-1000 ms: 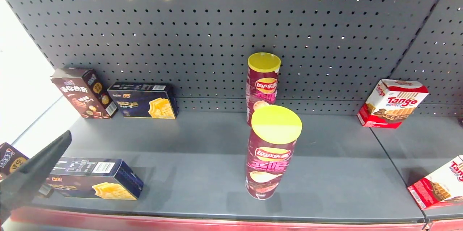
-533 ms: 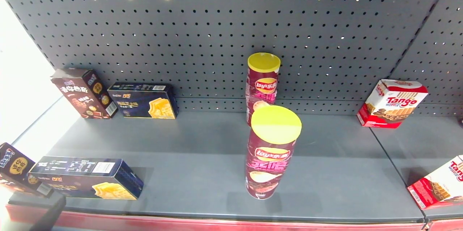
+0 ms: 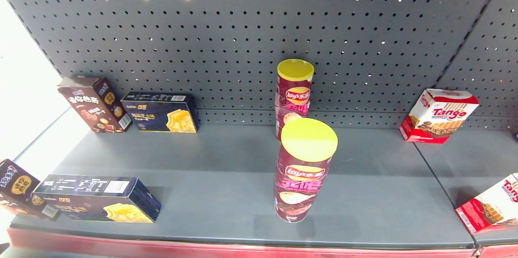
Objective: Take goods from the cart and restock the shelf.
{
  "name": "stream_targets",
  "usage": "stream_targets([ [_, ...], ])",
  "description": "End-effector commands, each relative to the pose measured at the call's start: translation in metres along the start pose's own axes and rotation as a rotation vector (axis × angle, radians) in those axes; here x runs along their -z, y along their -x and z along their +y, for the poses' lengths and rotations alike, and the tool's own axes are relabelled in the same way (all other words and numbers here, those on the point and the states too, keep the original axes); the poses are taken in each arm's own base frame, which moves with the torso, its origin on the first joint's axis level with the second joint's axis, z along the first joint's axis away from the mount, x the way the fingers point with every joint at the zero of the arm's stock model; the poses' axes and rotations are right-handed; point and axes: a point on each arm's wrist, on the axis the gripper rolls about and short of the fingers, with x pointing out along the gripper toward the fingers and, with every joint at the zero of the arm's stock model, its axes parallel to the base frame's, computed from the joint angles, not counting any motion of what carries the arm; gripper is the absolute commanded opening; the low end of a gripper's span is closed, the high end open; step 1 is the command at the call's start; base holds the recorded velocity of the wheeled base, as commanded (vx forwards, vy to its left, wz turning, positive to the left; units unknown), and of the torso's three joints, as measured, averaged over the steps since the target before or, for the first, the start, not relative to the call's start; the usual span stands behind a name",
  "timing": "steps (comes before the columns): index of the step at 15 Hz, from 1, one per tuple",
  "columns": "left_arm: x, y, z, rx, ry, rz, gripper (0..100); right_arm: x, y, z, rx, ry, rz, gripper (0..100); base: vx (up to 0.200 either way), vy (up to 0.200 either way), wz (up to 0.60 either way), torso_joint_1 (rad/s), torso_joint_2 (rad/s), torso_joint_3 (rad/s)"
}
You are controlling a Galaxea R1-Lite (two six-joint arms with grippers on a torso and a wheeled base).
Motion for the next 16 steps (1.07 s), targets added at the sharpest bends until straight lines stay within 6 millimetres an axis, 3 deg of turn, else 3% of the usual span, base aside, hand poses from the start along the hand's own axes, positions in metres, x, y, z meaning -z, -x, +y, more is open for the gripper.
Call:
stream_targets([
  [1, 0.017, 0.012, 0.002, -0.037, 0.017, -0.012, 100, 0.0, -0.001, 0.0, 0.001, -0.001, 0.015, 100, 0.0, 0.0, 0.0, 0.0, 0.0, 0.0],
  [5, 0.011, 0.004, -0.002, -0.121, -0.051, 0.169, 100, -0.001, -0.005, 0.0, 0.002, -0.005, 0.068, 100, 0.0, 0.0, 0.0, 0.0, 0.0, 0.0],
  [9, 0.01, 0.004, -0.003, -0.467, -0.021, 0.472, 100, -0.001, -0.007, 0.0, 0.006, -0.007, 0.092, 100, 0.0, 0.0, 0.0, 0.0, 0.0, 0.0],
  [13, 0.011, 0.017, -0.005, -0.838, 0.161, 0.531, 100, -0.001, -0.005, 0.0, 0.011, -0.013, 0.065, 100, 0.0, 0.0, 0.0, 0.0, 0.0, 0.0],
  [15, 0.011, 0.021, -0.008, -0.763, 0.218, 0.409, 100, -0.001, -0.005, 0.0, 0.001, -0.013, 0.064, 100, 0.0, 0.0, 0.0, 0.0, 0.0, 0.0],
  [16, 0.01, 0.024, -0.01, -0.593, 0.233, 0.248, 100, -0.001, -0.005, 0.0, -0.021, -0.013, 0.061, 100, 0.0, 0.0, 0.0, 0.0, 0.0, 0.0],
])
